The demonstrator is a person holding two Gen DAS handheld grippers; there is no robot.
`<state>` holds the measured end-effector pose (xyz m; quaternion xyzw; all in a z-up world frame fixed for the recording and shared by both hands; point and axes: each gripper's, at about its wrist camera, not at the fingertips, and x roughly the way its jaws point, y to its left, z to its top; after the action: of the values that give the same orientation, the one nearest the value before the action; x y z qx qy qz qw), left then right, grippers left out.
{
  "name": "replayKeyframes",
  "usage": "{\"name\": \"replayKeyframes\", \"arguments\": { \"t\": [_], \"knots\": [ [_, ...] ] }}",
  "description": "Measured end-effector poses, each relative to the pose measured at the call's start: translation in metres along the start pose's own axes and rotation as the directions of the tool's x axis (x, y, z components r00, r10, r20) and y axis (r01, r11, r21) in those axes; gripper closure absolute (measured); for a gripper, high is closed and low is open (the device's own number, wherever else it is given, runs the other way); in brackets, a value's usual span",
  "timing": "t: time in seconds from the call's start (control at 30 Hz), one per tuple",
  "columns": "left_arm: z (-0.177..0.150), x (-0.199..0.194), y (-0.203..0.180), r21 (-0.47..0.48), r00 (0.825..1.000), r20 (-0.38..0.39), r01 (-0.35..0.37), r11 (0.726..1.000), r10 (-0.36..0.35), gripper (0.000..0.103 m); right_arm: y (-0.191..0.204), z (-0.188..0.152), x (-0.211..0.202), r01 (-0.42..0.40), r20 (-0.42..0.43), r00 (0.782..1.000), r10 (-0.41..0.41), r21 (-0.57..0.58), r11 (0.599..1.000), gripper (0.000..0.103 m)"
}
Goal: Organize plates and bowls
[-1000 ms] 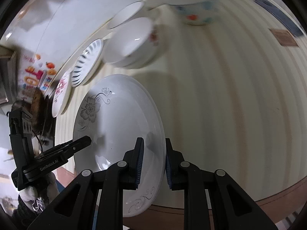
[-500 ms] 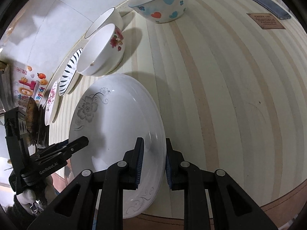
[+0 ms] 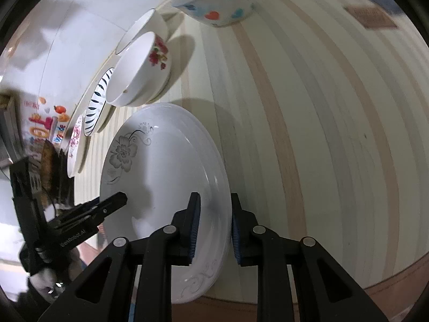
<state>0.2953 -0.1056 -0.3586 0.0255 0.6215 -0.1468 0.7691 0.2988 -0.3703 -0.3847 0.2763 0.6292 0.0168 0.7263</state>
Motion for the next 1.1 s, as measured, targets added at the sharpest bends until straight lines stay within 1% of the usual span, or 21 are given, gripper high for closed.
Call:
{"name": "replayKeyframes", "arguments": {
  "t": [0.07, 0.13, 0.2, 0.27, 0.3, 0.37, 0.47, 0.53, 0.6, 0.63, 0.67, 0.7, 0.73, 0.8, 0.87, 0.9, 1.0, 1.03, 1.1],
  "knots": [
    [-0.001, -0.012, 0.002, 0.018, 0.999, 0.039, -0.03, 0.999, 0.029, 0.064, -0.001, 0.0, -0.01, -0.001, -0.002, 1.0, 0.001, 0.004, 1.0, 0.079],
    [-0.002, -0.028, 0.009, 0.021, 0.996, 0.072, -0.052, 0.998, 0.05, 0.064, 0.002, 0.001, -0.027, 0.035, 0.02, 0.999, -0.035, -0.016, 0.999, 0.079],
    [-0.002, -0.051, 0.023, -0.009, 0.991, 0.122, -0.06, 0.998, 0.06, 0.063, 0.021, 0.003, -0.053, 0.041, 0.049, 0.998, -0.038, -0.068, 0.997, 0.073],
    [-0.001, -0.069, 0.042, -0.051, 0.985, 0.154, -0.067, 0.996, 0.075, 0.063, 0.042, 0.009, -0.069, 0.026, 0.069, 0.997, -0.019, -0.107, 0.994, 0.061],
    [0.0, -0.076, 0.054, -0.073, 0.983, 0.162, -0.071, 0.995, 0.083, 0.061, 0.059, 0.014, -0.073, -0.002, 0.067, 0.998, 0.011, -0.132, 0.991, 0.06],
    [0.004, -0.083, 0.081, -0.126, 0.981, 0.163, -0.088, 0.988, 0.108, 0.059, 0.097, 0.028, -0.07, -0.075, 0.04, 0.996, 0.084, -0.185, 0.98, 0.051],
    [0.01, -0.083, 0.122, -0.227, 0.977, 0.154, -0.111, 0.968, 0.148, 0.059, 0.171, 0.056, -0.042, -0.163, -0.028, 0.986, 0.163, -0.298, 0.941, 0.048],
    [0.015, -0.08, 0.159, -0.319, 0.976, 0.135, -0.12, 0.94, 0.17, 0.059, 0.227, 0.076, -0.01, -0.182, -0.075, 0.983, 0.166, -0.387, 0.904, 0.048],
    [0.018, -0.079, 0.194, -0.416, 0.974, 0.136, -0.112, 0.902, 0.184, 0.059, 0.28, 0.097, 0.025, -0.207, -0.108, 0.978, 0.177, -0.457, 0.865, 0.049],
    [0.019, -0.079, 0.213, -0.466, 0.972, 0.138, -0.106, 0.878, 0.191, 0.059, 0.302, 0.109, 0.044, -0.215, -0.127, 0.976, 0.175, -0.481, 0.85, 0.049],
    [0.019, -0.078, 0.237, -0.528, 0.971, 0.138, -0.093, 0.844, 0.193, 0.059, 0.324, 0.12, 0.065, -0.221, -0.148, 0.974, 0.169, -0.501, 0.837, 0.049],
    [0.019, -0.078, 0.254, -0.571, 0.971, 0.14, -0.081, 0.817, 0.194, 0.059, 0.346, 0.13, 0.087, -0.231, -0.169, 0.972, 0.166, -0.521, 0.822, 0.049],
    [0.018, -0.077, 0.273, -0.617, 0.969, 0.142, -0.072, 0.784, 0.2, 0.059, 0.365, 0.139, 0.108, -0.233, -0.184, 0.97, 0.156, -0.536, 0.812, 0.049],
    [0.018, -0.074, 0.301, -0.671, 0.965, 0.137, -0.075, 0.738, 0.222, 0.059, 0.401, 0.156, 0.152, -0.218, -0.205, 0.971, 0.12, -0.568, 0.793, 0.049],
    [0.019, -0.07, 0.32, -0.699, 0.959, 0.125, -0.097, 0.708, 0.255, 0.059, 0.426, 0.168, 0.188, -0.205, -0.218, 0.972, 0.091, -0.588, 0.782, 0.049],
    [0.021, -0.068, 0.327, -0.708, 0.955, 0.121, -0.107, 0.698, 0.27, 0.059, 0.439, 0.174, 0.209, -0.208, -0.229, 0.97, 0.082, -0.603, 0.77, 0.049],
    [0.025, -0.056, 0.341, -0.726, 0.955, 0.111, -0.11, 0.679, 0.274, 0.059, 0.456, 0.181, 0.247, -0.198, -0.231, 0.971, 0.062, -0.631, 0.75, 0.049],
    [0.027, -0.051, 0.344, -0.731, 0.957, 0.107, -0.108, 0.674, 0.269, 0.059, 0.46, 0.182, 0.257, -0.194, -0.233, 0.971, 0.054, -0.636, 0.747, 0.051],
    [0.027, -0.043, 0.349, -0.742, 0.959, 0.104, -0.1, 0.663, 0.262, 0.059, 0.464, 0.184, 0.275, -0.177, -0.229, 0.973, 0.035, -0.639, 0.748, 0.058]
  ]
}}
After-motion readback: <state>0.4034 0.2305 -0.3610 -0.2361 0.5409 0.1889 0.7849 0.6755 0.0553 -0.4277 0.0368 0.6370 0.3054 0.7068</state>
